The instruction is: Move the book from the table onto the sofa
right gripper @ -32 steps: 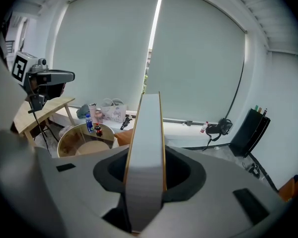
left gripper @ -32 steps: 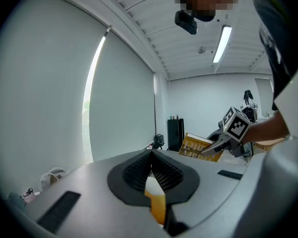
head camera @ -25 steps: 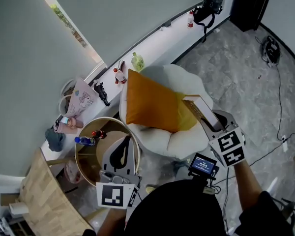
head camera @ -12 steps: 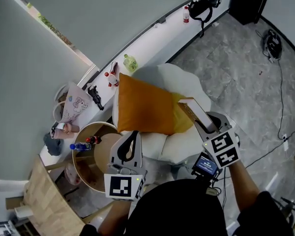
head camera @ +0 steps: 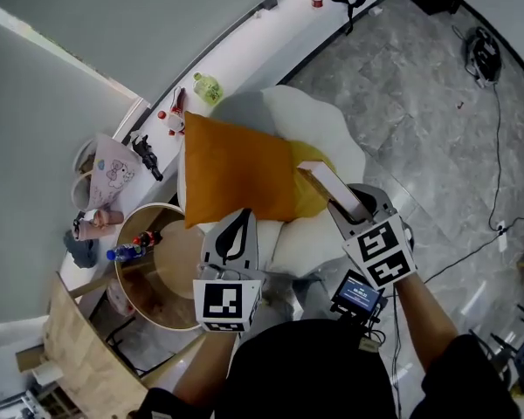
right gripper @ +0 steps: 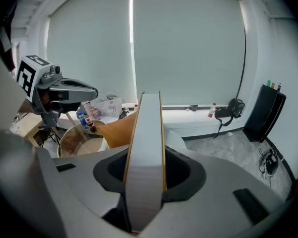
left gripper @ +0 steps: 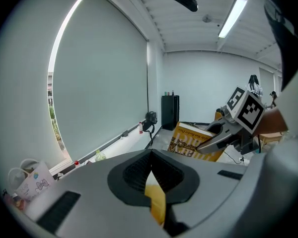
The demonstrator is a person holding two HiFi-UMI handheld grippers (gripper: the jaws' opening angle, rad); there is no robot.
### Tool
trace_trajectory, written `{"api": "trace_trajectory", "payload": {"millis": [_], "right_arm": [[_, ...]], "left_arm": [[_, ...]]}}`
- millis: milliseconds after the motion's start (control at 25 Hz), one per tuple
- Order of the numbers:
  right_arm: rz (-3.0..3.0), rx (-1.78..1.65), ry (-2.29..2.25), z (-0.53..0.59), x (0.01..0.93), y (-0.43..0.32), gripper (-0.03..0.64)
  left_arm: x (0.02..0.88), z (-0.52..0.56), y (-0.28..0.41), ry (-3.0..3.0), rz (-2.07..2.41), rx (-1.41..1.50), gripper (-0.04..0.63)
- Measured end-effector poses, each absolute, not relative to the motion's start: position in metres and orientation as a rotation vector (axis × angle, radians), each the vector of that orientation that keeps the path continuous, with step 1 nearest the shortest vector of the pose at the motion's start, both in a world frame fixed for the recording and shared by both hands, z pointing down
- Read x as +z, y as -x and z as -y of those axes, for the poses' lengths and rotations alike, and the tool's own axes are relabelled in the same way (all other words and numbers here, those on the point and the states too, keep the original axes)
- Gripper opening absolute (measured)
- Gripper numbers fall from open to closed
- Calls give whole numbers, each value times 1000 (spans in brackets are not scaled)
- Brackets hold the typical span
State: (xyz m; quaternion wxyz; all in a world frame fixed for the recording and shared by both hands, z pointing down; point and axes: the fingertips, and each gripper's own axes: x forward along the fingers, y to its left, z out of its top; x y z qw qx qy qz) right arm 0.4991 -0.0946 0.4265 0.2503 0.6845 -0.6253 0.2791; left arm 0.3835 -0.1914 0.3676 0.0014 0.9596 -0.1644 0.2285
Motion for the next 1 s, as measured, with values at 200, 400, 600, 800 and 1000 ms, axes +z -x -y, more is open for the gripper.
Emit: {"api": "trace_trajectory", "payload": {"millis": [200,400,600,800,1000], "right_arm": [[1687,794,-1827,97,456,-499,150],[1654,831,-1813,105,491,-488,150],[1610,852,-1805,120,526,-476,149],[1573,872,-1812,129,557,-476,149],[1537,899,-1805,134,595,-470,149]], "left_arm": [[398,191,-388,-2980,502,766,8],[442,190,-375,-2935,465,827,8],[482,198,-356,-2873,463,855,8],[510,207,-352,-2866,426,868,8],[539,217,-341,-2841,407,889,8]]}}
